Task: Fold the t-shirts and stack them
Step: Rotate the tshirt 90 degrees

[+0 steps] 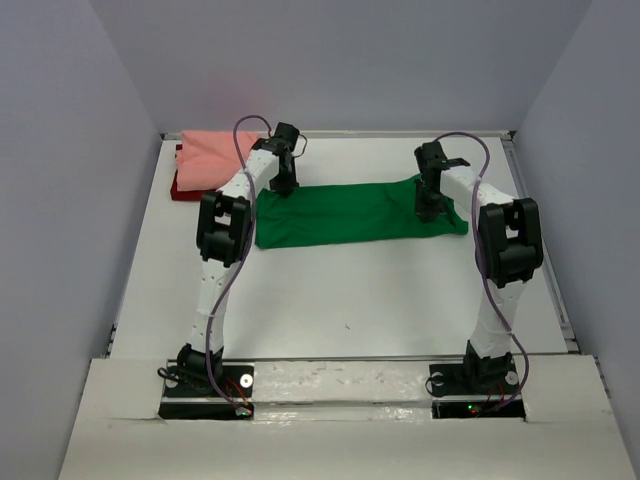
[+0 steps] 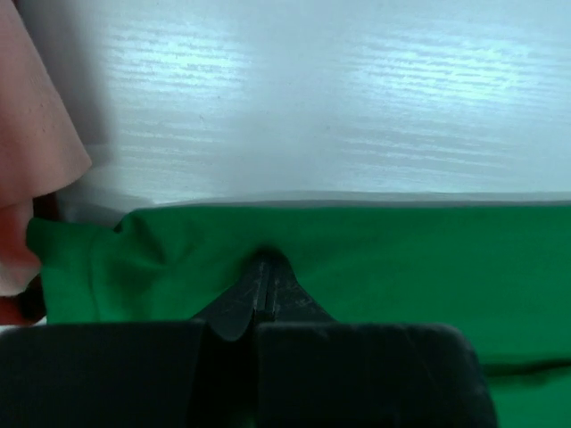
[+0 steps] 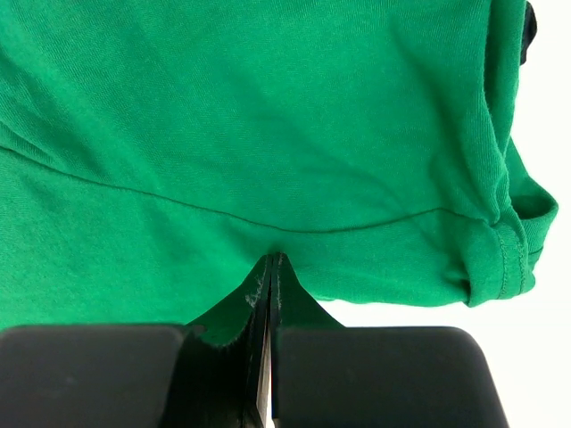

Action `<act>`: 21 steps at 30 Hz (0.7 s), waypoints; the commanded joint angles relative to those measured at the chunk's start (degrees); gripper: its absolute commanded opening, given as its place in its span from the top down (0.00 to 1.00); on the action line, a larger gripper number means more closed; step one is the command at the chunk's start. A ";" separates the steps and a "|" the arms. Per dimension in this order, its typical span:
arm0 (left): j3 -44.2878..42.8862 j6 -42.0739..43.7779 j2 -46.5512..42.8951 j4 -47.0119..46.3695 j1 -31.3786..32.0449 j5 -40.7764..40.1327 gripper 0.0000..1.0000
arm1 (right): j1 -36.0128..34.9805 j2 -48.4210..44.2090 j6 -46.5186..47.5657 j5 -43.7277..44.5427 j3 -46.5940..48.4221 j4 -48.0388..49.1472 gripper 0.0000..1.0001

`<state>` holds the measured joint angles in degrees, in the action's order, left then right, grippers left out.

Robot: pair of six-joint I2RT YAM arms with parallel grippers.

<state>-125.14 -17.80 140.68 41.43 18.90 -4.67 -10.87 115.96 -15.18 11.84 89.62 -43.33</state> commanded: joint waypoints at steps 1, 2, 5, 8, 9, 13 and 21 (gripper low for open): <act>-1.08 0.58 -0.41 2.34 -0.17 1.59 1.00 | -0.02 -0.83 -0.73 1.35 2.22 -1.93 1.00; -0.46 0.40 -0.50 2.34 -0.17 1.76 1.00 | -0.02 -0.56 -0.82 1.52 2.31 -2.02 1.00; 2.79 -0.39 -1.55 1.29 -0.17 1.68 1.00 | -0.02 0.31 -0.82 1.17 2.31 -2.28 1.00; 4.82 -1.27 -1.90 1.81 -0.17 2.03 1.00 | -0.02 2.15 -0.64 1.00 2.92 -3.07 1.00; 5.17 -1.53 -2.08 1.99 -0.17 2.03 1.00 | -0.02 2.68 -0.64 1.17 3.19 -3.34 1.00; 10.78 -2.67 -4.70 0.15 -0.09 2.29 1.00 | -0.02 5.23 -0.29 0.91 4.33 -4.39 1.00; 21.86 -4.17 -9.02 -2.32 0.18 2.47 1.00 | -0.02 8.75 0.59 1.26 6.53 -5.36 1.00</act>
<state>-108.38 -21.06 132.07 33.56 18.72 -3.40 -10.87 121.95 -15.03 12.10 94.13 -47.31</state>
